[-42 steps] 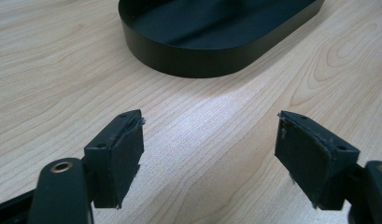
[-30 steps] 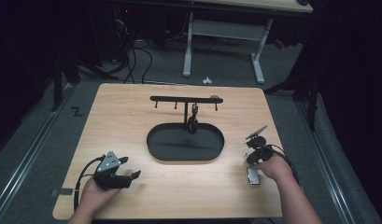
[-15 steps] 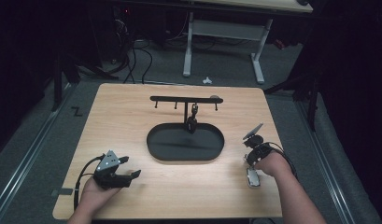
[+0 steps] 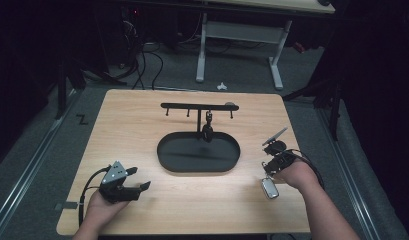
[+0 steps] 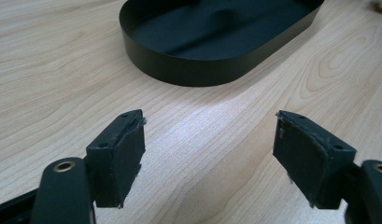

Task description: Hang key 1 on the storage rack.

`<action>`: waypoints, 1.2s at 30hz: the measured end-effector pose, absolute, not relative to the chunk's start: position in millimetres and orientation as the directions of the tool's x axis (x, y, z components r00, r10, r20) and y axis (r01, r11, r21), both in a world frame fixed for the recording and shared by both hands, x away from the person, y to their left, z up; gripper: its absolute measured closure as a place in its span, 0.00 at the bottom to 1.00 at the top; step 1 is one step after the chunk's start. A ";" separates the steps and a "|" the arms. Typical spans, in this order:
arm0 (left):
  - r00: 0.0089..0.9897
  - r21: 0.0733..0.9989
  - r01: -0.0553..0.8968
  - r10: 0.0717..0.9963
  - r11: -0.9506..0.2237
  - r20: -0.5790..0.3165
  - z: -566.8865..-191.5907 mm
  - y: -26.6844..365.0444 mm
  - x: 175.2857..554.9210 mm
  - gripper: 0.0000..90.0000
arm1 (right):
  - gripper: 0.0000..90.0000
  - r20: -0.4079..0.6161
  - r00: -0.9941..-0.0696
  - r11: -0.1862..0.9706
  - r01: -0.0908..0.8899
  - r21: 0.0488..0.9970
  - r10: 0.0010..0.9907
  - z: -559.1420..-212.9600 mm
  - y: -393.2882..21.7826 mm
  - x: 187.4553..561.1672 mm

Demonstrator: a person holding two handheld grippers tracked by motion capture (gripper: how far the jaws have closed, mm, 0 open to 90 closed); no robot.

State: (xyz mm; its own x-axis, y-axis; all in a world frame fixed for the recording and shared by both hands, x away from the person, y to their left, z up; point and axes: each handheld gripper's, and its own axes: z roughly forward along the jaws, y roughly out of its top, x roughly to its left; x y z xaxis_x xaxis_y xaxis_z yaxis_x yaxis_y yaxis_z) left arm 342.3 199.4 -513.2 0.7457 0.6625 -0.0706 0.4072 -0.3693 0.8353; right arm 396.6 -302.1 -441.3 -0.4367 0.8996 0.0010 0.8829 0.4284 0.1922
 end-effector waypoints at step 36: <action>0.747 0.835 0.400 0.663 -0.377 -0.059 -514.0 198.8 342.8 0.28 | 0.96 -0.042 -0.463 0.452 0.836 0.312 0.885 -359.7 -285.2 394.2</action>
State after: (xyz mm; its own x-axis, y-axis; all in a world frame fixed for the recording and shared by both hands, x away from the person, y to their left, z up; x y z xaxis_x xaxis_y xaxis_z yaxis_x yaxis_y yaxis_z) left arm 342.8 198.8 -514.0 0.7465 0.6628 -0.0589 0.4004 -0.3768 0.8353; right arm 394.2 -285.2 -359.7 -0.4632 0.8853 -0.0421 0.8356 0.4521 0.3121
